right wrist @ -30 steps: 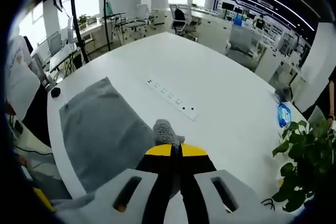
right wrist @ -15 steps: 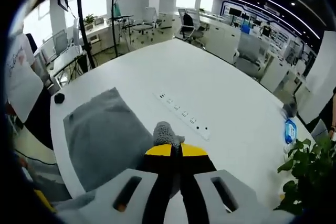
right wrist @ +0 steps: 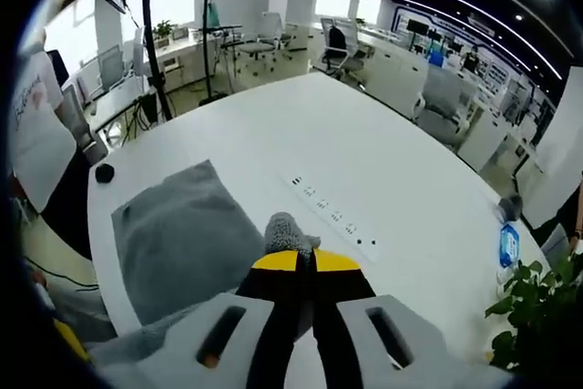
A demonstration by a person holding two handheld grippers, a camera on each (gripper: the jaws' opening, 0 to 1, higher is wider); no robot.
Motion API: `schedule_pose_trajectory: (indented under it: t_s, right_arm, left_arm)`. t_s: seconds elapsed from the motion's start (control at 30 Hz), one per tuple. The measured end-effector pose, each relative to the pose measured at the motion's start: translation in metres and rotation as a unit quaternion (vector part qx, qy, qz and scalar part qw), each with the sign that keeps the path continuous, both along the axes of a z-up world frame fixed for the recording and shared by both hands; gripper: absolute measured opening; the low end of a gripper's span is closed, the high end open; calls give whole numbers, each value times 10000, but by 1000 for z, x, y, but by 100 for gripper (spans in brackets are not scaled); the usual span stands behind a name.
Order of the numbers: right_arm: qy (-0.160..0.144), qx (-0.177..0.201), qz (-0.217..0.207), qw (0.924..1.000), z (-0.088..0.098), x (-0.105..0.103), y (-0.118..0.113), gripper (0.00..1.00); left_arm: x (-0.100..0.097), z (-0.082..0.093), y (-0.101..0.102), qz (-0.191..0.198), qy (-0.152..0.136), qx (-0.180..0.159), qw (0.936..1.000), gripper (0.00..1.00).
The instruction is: Fold the towel on the table until its edges align and the towel forms a compact rectangular stack.
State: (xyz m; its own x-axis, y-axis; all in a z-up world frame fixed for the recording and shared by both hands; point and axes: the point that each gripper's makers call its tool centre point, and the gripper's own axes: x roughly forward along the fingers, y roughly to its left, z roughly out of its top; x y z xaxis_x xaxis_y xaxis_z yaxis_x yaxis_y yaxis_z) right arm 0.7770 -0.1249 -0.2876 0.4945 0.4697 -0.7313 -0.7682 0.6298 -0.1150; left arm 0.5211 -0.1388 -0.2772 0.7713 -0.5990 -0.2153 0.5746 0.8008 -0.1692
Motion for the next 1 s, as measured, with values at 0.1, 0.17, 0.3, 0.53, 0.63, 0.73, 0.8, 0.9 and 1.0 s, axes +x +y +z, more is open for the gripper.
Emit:
schedule_pose_trajectory:
  t_s: [0.1,0.17,0.3,0.53,0.63,0.73,0.8,0.9,1.0]
  right_arm:
    - [2,4,40,10000,-2,-3,11,1]
    - [18,6,59,10000,-2,-3,17,1]
    - [32,-5,67,10000,-5,2,24,1]
    - [47,2,81,10000,-5,7,40,1]
    - [37,18,103,9999,-4,4,50,1]
    - [39,50,130,9999,-3,2,60,1]
    - [37,72,156,9998,0,5,69,1]
    - [44,65,227,9997,-2,5,86,1]
    - [69,44,298,9995,-7,-1,98,1]
  left_arm:
    - [0,-2,10,52,26,-20,10000,4]
    - [2,-3,17,94,47,-54,9999,4]
    - [5,-2,30,186,55,-98,9998,4]
    - [10,-1,58,418,64,-208,9989,4]
    - [10,1,66,478,43,-236,9986,4]
    - [8,4,75,517,8,-257,9983,4]
    - [8,5,79,540,4,-262,9982,4]
    - [7,4,90,617,14,-267,9977,4]
    - [7,0,102,712,49,-280,9971,4]
